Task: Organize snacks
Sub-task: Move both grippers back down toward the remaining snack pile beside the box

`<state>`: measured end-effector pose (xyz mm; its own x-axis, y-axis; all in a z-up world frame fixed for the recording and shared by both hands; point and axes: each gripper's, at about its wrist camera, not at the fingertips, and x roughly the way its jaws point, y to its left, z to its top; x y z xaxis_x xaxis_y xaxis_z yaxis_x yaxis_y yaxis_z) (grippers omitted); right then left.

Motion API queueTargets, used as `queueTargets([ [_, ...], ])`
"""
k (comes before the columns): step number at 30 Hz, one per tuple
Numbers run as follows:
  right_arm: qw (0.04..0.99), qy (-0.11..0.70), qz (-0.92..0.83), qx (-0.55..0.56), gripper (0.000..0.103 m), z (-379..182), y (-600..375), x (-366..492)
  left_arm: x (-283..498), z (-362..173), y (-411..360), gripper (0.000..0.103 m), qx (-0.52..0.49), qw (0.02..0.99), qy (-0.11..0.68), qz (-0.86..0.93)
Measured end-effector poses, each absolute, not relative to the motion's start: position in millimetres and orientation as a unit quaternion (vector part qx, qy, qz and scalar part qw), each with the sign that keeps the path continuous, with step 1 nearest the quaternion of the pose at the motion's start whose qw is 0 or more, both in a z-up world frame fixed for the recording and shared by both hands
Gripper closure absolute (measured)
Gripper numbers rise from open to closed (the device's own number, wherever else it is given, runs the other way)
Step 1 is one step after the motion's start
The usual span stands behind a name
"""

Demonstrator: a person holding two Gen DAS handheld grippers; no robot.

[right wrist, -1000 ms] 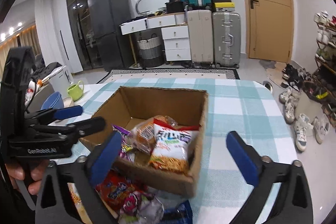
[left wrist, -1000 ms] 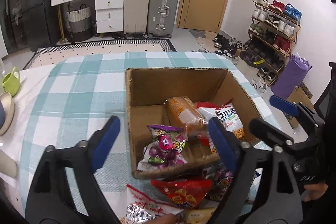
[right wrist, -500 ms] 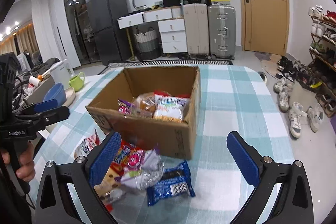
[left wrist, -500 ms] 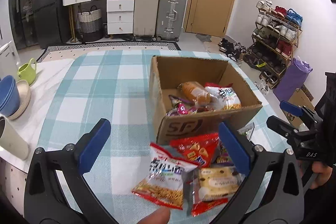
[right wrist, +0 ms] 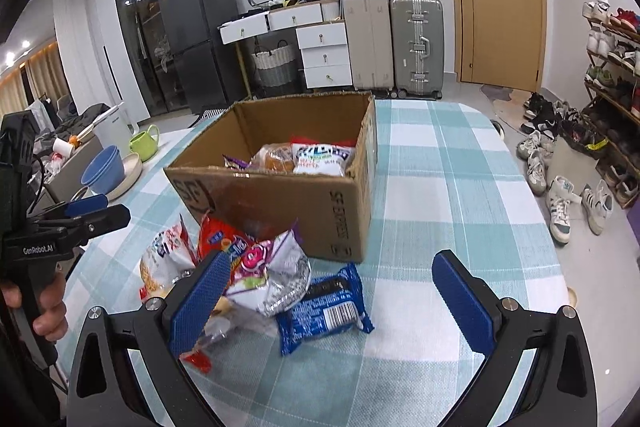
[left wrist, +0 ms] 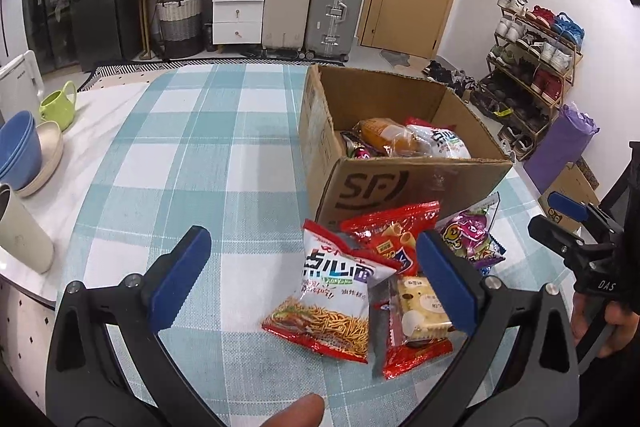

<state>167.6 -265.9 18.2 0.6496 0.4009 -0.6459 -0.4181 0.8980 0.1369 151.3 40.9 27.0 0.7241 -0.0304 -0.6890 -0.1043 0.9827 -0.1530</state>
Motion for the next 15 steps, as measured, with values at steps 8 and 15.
queueTargets([
  [8, 0.901, 0.373, 0.220, -0.007, 0.001, 4, -277, 167, 149, 11, 37, 0.001, -0.084, 0.917, 0.390, 0.022],
  [15, 0.894, 0.391, 0.218, -0.005, 0.001, -11, -285, 169, 152, -8, 31, 0.001, -0.074, 0.906, 0.416, 0.017],
])
